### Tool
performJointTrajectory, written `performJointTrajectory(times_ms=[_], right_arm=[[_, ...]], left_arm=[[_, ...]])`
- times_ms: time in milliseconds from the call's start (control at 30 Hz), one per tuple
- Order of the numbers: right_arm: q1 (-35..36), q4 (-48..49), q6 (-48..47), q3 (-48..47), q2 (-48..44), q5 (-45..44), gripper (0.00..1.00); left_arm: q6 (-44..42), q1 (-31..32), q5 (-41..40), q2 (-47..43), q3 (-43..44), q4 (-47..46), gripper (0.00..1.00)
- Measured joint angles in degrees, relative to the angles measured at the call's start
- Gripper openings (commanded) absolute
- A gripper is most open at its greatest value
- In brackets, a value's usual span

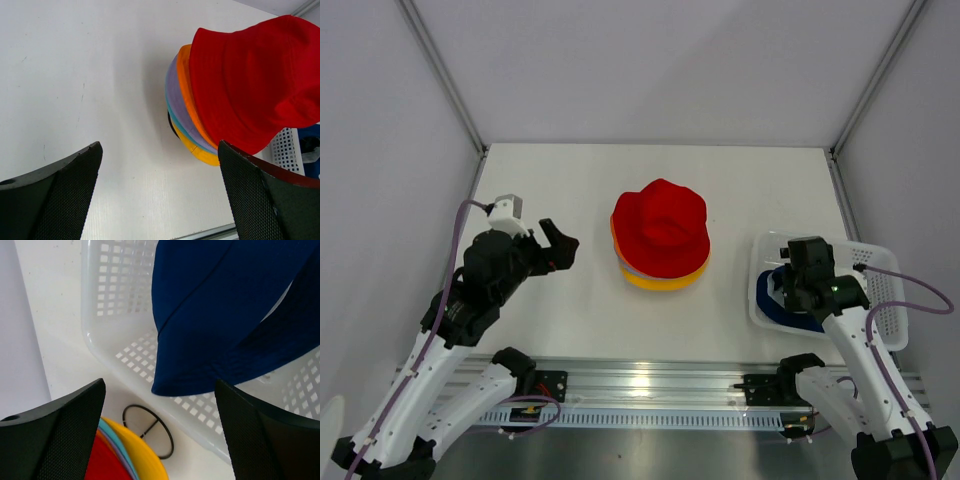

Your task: Stack the hats

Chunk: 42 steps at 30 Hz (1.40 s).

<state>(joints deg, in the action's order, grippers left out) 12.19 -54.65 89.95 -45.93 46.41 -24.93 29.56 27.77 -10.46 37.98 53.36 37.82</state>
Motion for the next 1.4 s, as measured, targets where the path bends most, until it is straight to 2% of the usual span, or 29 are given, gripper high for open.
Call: performJointTrajectory(times_ms=[100,133,167,200,233,300,467,567,667,800,967,1067,1400], right_arm=[[0.0,2.36,0.79,1.75,1.88,-1.03,0.84],[0.0,3.06,0.87,1.79,3.06,-1.42,0.78],[0.0,3.8,0.83,1.79,4.37,-1.86,0.68],[0.0,4.35,0.63,1.77,5.57,-2.27,0.52],[-0.02,4.63,0.33,1.77,6.58,-2.73,0.21],[-0.07,4.94,-0.61,1.7,7.69,-3.41,0.0],[-2.38,3.87,-6.14,-1.97,7.89,-4.79,0.0],[-3.61,4.81,-13.53,-7.04,7.45,-3.65,0.0],[-3.82,6.93,-23.5,-14.91,8.33,1.25,0.0],[-3.67,8.44,-38.45,-36.09,17.73,12.11,0.0],[1.46,6.54,-56.48,-72.61,38.6,24.83,0.0],[4.46,7.34,-61.79,-84.19,46.58,31.91,0.0],[12.13,27.19,-62.14,-86.14,58.4,50.18,0.0]], left_arm=[[-0.42,-0.35,-0.09,-0.04,-0.02,0.13,0.99],[-0.68,-0.46,-0.13,-0.02,-0.02,0.2,0.99],[-0.9,-0.55,-0.17,0.0,-0.02,0.26,0.99],[-1.14,-0.63,-0.26,0.0,-0.02,0.31,0.99],[-1.25,-0.7,-0.39,0.07,-0.02,0.35,0.99],[-1.6,-0.87,-0.55,0.31,-0.02,0.46,1.0],[-1.7,-1.09,-0.96,1.16,-0.02,0.55,0.99],[-1.86,-1.46,-0.98,1.77,-0.02,0.5,1.0],[-2.56,-1.79,-1.05,2.71,0.0,0.46,0.99],[-2.93,-2.32,-1.03,4.28,0.07,0.37,1.0],[-3.13,-3.28,-0.85,6.56,0.9,-0.04,1.0],[-3.13,-4.09,-0.22,6.88,1.36,-0.35,0.99],[-2.08,-7.67,2.14,9.86,3.02,-1.62,0.99]])
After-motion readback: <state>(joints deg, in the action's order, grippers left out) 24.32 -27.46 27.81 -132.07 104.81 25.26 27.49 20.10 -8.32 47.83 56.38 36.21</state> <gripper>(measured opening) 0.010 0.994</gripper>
